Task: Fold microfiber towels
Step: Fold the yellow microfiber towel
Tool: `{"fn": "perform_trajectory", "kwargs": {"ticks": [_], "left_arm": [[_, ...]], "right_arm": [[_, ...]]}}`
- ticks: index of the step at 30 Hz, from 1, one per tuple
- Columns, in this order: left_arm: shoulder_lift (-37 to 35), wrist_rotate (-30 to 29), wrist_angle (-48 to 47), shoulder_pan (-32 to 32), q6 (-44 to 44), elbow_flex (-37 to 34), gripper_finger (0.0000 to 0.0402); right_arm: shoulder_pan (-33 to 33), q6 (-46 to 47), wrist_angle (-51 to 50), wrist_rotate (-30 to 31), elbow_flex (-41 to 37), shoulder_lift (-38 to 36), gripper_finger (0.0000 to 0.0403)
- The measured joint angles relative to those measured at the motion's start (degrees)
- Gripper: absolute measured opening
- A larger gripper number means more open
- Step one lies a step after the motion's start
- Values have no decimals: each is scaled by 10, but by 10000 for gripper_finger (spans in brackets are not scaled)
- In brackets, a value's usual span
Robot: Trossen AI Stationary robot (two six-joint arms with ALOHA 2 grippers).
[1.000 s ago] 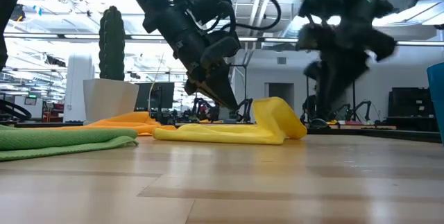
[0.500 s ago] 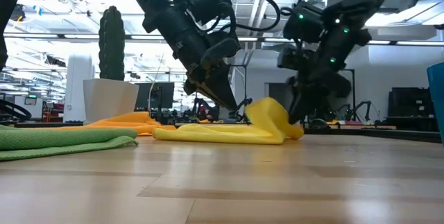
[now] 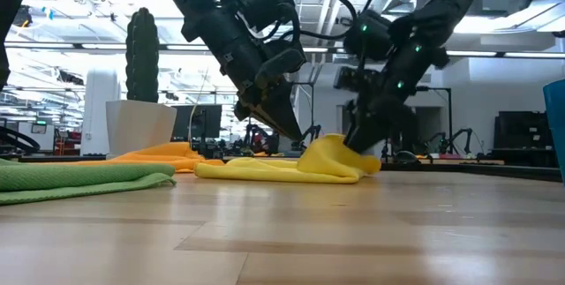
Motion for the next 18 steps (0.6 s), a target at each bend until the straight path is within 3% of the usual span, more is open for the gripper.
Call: {"fn": "perform_trajectory", "kwargs": {"ticks": [7, 18], "left_arm": [[0, 0, 4, 0, 0, 0, 0], [2, -12, 88, 4, 41, -5, 0]], "right_arm": [[1, -16, -38, 6, 58, 23, 118], [-36, -11, -117, 7, 97, -67, 118]]}}
